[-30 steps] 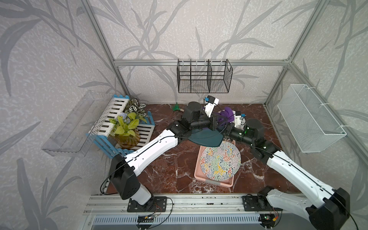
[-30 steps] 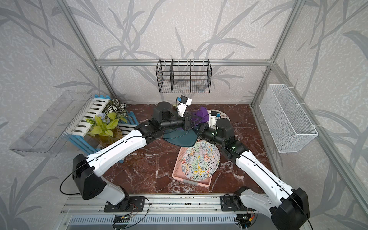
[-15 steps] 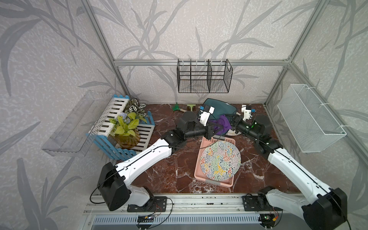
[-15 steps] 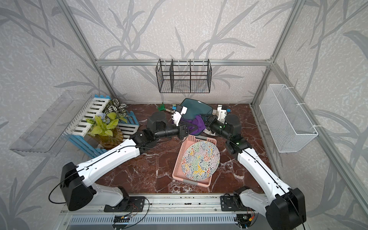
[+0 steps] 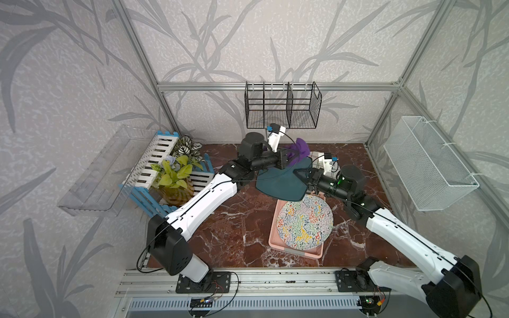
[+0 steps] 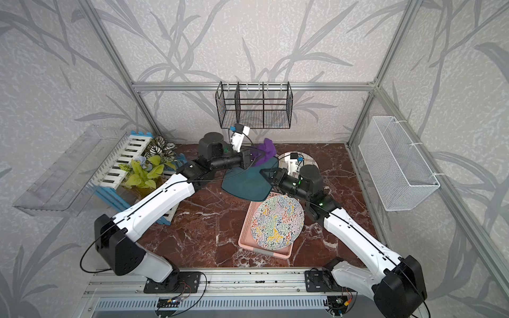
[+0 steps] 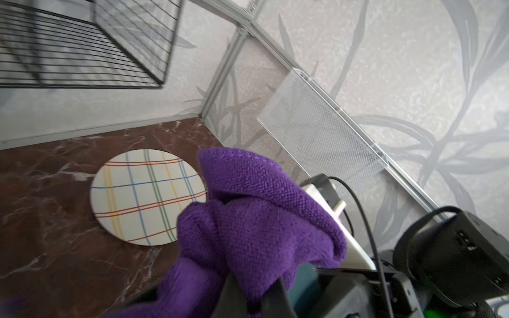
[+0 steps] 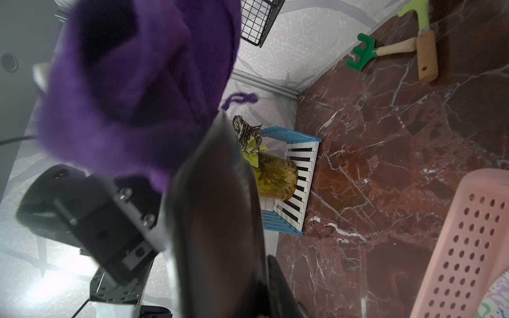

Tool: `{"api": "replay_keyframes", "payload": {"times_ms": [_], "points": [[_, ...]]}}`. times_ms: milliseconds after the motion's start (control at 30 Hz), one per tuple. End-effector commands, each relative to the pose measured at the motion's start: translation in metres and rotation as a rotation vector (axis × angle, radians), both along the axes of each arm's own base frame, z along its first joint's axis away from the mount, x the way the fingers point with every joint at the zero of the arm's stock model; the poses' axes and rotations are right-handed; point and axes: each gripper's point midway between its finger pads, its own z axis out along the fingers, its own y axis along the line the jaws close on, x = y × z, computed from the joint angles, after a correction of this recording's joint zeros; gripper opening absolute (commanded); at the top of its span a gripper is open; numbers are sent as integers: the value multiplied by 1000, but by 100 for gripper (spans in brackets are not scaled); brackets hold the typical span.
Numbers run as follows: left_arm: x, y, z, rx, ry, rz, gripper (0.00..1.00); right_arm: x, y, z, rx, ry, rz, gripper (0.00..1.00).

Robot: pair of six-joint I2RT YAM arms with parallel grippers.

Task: Wipe the wet plate dry
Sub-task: Wipe the plate with towel.

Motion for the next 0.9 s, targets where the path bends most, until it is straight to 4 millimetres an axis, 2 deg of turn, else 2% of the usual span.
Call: {"api": "replay_keyframes", "payload": {"times_ms": [0,67,133,233,333,467,567,633,733,867], "points": [[-17,-8,-75,138,192,-53,0,-34,-32,146,220,-476,-9,0],[-7,17,-49,11,185,12,0,-21,-57,150,245,-454,-91,0],[6,52,-22,-108,176,106,0,-12,-80,152,291,-431,-149,0],[11,100,24,-276,132,181,0,-17,-102,170,390,-478,-164,0],[5,124,60,-463,134,147,0,-30,-107,192,470,-551,-136,0],[-10,133,99,-769,225,-1,0,-46,-108,222,583,-626,-72,0],[-16,131,121,-907,297,-123,0,-51,-91,229,590,-634,-14,0],[-22,132,137,-987,316,-187,0,-48,-74,222,561,-608,13,0],[-33,137,156,-1091,320,-258,0,-34,-61,202,535,-548,-1,0],[-43,136,163,-1164,389,-303,0,-25,-35,184,531,-512,56,0]]}}
